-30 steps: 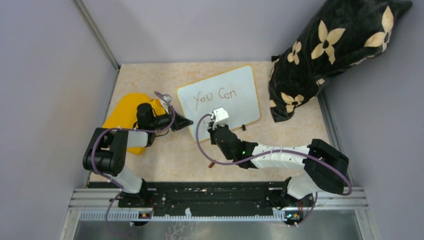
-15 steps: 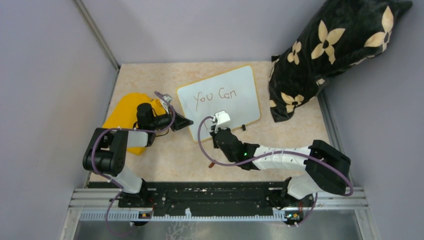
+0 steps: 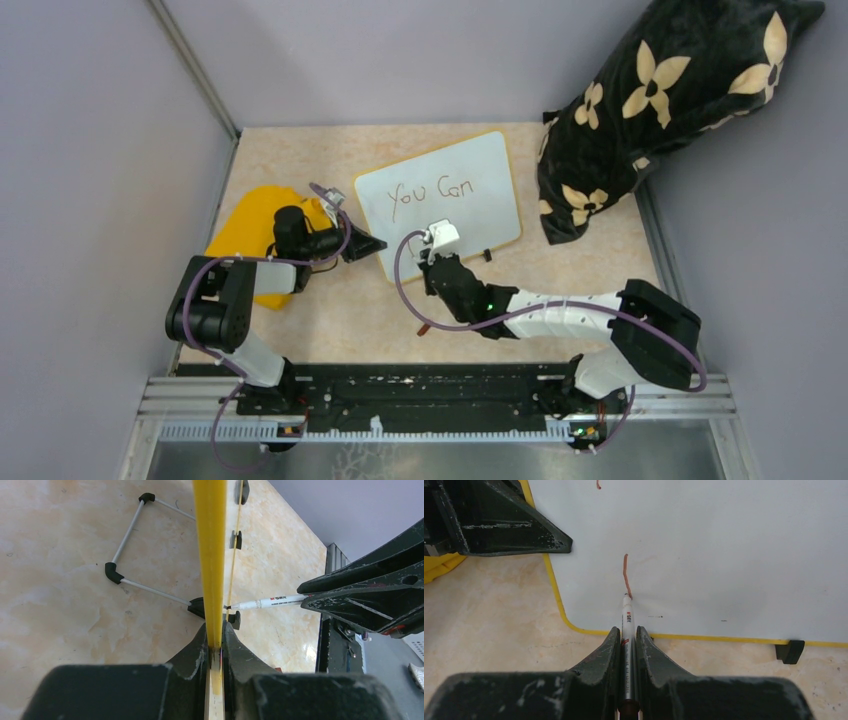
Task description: Write a sentence on the whiteboard
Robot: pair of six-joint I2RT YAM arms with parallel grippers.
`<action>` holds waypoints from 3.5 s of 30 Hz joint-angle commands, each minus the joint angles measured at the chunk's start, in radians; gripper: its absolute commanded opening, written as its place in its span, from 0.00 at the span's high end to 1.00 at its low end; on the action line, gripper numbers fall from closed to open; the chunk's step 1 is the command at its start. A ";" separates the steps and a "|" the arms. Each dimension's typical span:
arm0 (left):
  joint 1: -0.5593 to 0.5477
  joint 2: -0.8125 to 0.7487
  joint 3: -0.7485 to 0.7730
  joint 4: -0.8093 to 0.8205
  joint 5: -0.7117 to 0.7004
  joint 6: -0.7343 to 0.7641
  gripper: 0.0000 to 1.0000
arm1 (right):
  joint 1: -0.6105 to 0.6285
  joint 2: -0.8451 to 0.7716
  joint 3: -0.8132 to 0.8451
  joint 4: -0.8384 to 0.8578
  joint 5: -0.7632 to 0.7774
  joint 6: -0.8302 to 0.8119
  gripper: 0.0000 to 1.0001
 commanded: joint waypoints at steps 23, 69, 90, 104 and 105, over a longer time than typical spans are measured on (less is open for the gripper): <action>-0.023 0.003 0.004 -0.067 -0.067 0.073 1.00 | 0.000 0.047 0.066 -0.024 -0.088 0.001 1.00; -0.033 0.006 0.009 -0.093 -0.071 0.093 1.00 | -0.076 -0.127 0.027 -0.056 -0.030 -0.037 1.00; -0.033 0.008 0.014 -0.103 -0.072 0.101 1.00 | -0.082 -0.096 0.031 0.026 -0.105 -0.038 1.00; -0.033 0.008 0.015 -0.106 -0.073 0.102 1.00 | -0.083 -0.033 0.055 0.017 -0.092 -0.033 1.00; -0.033 0.008 0.015 -0.106 -0.073 0.102 1.00 | -0.083 -0.031 0.055 0.014 -0.092 -0.032 1.00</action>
